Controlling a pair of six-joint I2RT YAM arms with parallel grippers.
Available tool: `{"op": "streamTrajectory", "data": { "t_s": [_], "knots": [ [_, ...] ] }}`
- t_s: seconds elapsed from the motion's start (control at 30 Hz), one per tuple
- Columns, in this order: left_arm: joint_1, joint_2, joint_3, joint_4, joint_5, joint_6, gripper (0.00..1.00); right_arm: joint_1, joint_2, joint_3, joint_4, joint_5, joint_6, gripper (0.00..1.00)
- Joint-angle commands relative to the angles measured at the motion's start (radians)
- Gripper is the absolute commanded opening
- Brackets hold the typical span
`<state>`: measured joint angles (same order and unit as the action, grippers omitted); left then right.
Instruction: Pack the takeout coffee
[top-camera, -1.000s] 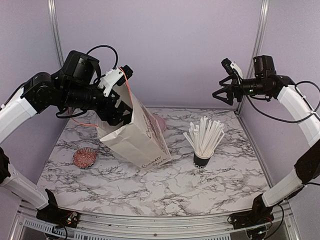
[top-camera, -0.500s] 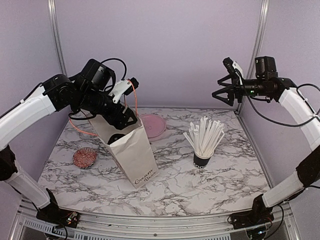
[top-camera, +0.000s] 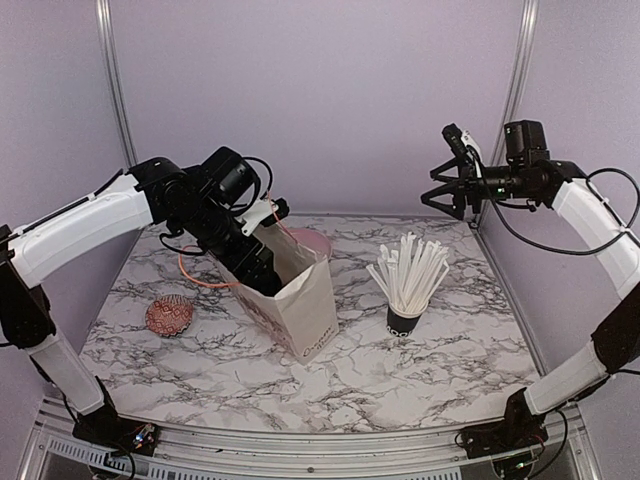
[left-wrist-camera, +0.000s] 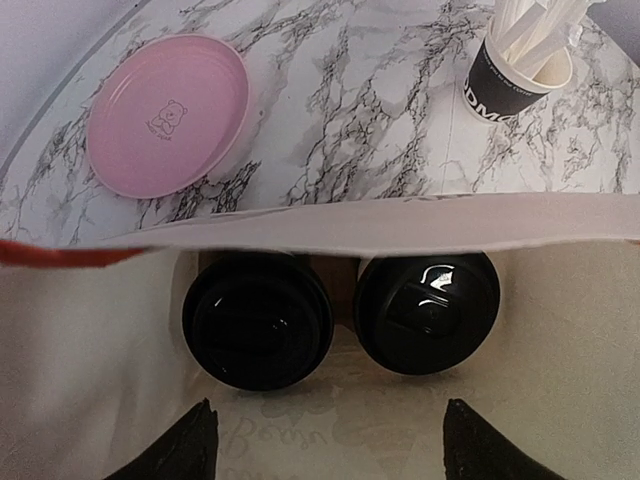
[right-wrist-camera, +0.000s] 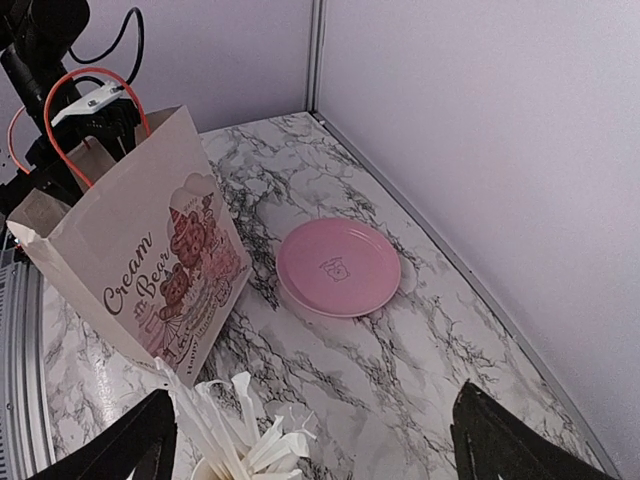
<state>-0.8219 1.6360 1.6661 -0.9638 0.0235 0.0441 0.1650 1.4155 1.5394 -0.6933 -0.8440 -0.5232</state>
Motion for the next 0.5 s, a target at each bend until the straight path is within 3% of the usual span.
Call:
{"op": "streamTrajectory", "data": {
  "t_s": [0.0,0.27,0.47],
  "knots": [
    [0.004,-0.022,0.031,-0.064,0.01,-0.004,0.78,-0.002,0.0,0.001,0.012,-0.025,0.002,0.93],
    [0.005,-0.072,0.183,-0.064,0.014,0.007,0.8,-0.002,0.011,0.06,-0.009,0.017,0.007,0.93],
    [0.006,-0.104,0.245,-0.096,-0.159,0.036,0.85,-0.004,0.021,0.109,0.005,0.148,0.072,0.98]
  ]
}}
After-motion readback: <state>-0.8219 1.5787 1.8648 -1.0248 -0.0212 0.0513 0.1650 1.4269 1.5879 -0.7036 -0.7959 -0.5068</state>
